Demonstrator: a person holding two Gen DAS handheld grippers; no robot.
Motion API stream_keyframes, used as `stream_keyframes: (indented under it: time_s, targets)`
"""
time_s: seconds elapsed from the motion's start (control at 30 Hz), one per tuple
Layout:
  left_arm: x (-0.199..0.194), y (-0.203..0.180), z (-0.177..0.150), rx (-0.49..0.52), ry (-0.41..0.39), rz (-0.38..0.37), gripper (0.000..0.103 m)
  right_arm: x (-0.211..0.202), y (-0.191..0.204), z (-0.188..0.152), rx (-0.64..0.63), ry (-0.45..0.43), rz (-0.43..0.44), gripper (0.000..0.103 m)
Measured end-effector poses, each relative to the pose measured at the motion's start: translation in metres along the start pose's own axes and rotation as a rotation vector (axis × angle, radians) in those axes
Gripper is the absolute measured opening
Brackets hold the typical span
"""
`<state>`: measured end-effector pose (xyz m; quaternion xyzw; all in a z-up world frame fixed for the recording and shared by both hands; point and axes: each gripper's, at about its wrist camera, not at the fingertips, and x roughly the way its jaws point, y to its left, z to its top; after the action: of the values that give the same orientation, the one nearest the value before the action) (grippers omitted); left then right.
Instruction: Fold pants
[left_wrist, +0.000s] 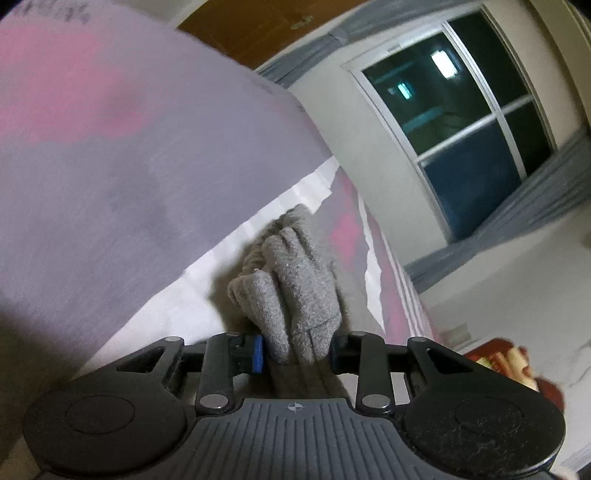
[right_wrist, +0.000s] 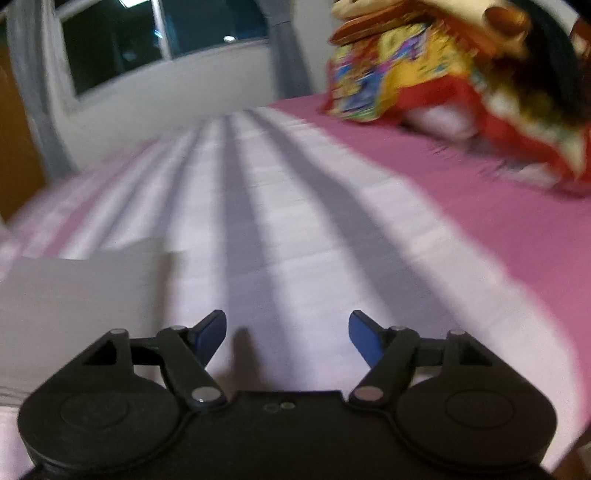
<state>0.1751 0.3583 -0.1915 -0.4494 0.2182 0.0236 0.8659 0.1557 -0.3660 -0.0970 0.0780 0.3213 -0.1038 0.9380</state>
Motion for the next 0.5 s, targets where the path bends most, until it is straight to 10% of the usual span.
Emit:
stream_keyframes:
  time_s: [0.13,0.5]
  targets:
    - [-0.015,-0.032,0.004,0.090,-0.022,0.019,0.032,0.020,-0.012,-0.003,-0.079,0.040,-0.058,0.101]
    - [-0.027,-0.181,-0.025,0.403,0.002,-0.135,0.032,0.019,-0.010,-0.007,-0.045,0.036,-0.076,0.103]
